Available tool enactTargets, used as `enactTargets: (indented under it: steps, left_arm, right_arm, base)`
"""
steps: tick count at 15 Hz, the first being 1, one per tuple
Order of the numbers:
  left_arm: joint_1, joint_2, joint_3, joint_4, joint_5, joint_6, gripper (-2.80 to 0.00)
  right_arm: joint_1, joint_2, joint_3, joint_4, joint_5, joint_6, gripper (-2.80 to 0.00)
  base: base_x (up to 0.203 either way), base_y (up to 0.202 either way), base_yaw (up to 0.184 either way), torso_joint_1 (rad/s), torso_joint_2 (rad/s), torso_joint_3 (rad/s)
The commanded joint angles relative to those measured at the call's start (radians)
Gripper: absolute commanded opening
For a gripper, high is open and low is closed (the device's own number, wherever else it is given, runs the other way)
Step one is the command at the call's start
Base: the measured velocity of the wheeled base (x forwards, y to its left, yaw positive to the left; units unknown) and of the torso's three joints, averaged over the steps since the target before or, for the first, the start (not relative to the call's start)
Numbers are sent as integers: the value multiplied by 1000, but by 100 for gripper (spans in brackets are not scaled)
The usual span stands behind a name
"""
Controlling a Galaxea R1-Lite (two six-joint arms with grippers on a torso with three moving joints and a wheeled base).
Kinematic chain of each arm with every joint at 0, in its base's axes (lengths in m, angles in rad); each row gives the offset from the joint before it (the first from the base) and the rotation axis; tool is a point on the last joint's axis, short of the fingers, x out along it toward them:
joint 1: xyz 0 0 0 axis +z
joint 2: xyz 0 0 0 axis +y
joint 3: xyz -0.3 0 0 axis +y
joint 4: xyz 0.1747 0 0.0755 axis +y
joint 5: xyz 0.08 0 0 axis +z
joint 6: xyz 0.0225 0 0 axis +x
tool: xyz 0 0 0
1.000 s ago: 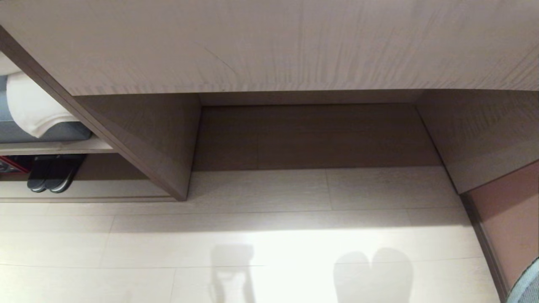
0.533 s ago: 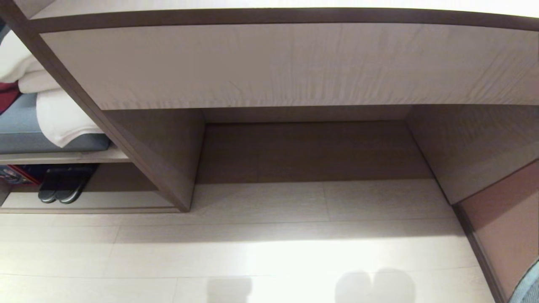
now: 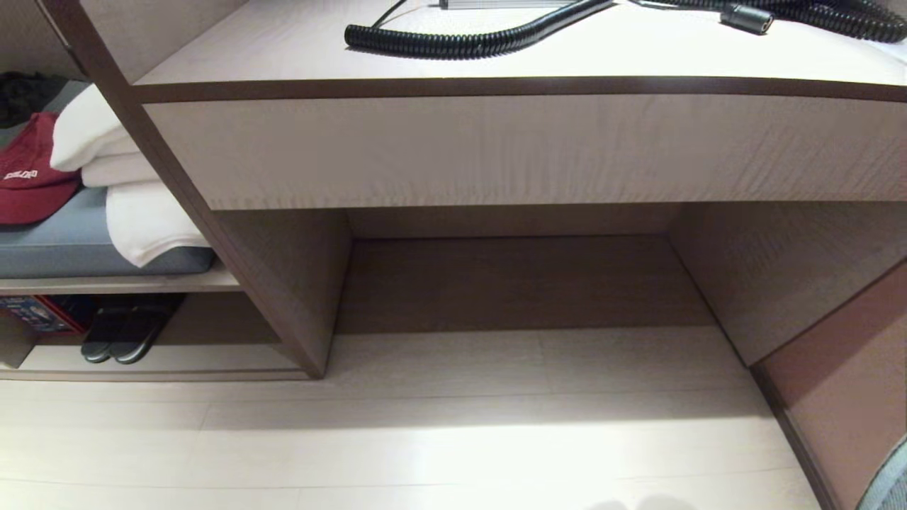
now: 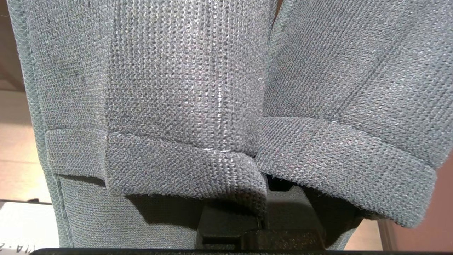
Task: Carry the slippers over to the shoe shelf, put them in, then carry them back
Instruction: Place the slippers into the shoe cabinet
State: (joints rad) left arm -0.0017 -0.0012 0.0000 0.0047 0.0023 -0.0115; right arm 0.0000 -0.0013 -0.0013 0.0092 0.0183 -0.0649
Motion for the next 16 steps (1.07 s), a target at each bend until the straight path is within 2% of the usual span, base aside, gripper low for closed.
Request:
enactTargets:
  steps: [1, 16]
  left_arm:
    - [0, 1, 0, -2, 1, -1, -280]
    - [0, 1, 0, -2, 1, -1, -280]
  right_arm:
    - [0, -2, 1, 0, -3, 0, -280]
    - [0, -2, 0, 0, -3, 0, -280]
  base:
    - [0, 0, 0, 3, -3, 193]
    - [0, 0, 0, 3, 2, 205]
